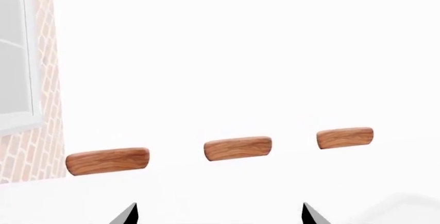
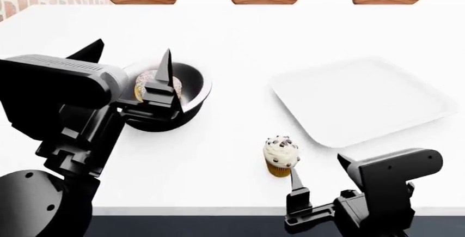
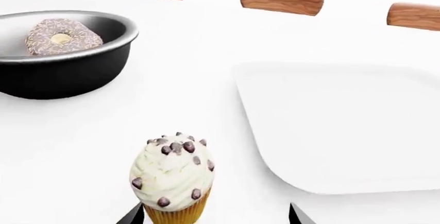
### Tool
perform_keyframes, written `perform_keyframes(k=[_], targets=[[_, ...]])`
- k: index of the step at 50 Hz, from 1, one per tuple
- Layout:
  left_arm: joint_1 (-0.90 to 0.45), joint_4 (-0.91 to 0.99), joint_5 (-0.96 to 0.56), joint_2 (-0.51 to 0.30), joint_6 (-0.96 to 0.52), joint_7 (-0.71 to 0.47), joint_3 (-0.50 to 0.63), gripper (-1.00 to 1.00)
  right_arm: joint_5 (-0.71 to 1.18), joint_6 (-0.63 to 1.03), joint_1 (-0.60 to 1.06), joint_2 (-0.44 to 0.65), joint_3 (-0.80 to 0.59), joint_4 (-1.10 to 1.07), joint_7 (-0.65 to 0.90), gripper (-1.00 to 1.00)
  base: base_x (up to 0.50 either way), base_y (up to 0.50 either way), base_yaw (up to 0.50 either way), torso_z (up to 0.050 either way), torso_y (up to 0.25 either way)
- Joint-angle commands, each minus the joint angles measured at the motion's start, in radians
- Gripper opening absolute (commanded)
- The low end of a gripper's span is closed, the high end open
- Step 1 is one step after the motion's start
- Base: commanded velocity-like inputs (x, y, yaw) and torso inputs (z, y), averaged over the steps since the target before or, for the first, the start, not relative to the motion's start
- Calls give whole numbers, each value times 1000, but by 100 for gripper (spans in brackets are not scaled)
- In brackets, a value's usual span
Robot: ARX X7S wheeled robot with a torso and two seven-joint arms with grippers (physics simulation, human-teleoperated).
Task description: Pick up the bowl with donut and place it on the tray. Pick up the cupcake and place it on the tray.
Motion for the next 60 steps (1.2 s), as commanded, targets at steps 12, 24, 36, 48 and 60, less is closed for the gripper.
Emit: perform_keyframes(k=[12, 24, 36, 48, 60], targets=[[13, -16, 18, -7, 29, 8, 21, 100, -74, -26, -7, 8, -112, 28, -73, 100, 0, 0, 0, 0, 0], [16, -28, 28, -9, 44, 14, 32, 100, -116, -15, 79, -22, -194, 99, -78, 100, 0, 0, 0, 0, 0], [14, -39, 35, -13, 51, 16, 44, 100, -195, -74, 80, -38, -244, 153, -116, 100, 0, 0, 0, 0, 0], [4, -46, 31, -15, 53, 13, 52, 100, -233, -107, 95, -47, -280, 195, -140, 100, 0, 0, 0, 0, 0], [2, -49, 33, -17, 58, 10, 60, 100, -262, -134, 94, -48, -302, 224, -153, 100, 0, 0, 0, 0, 0]])
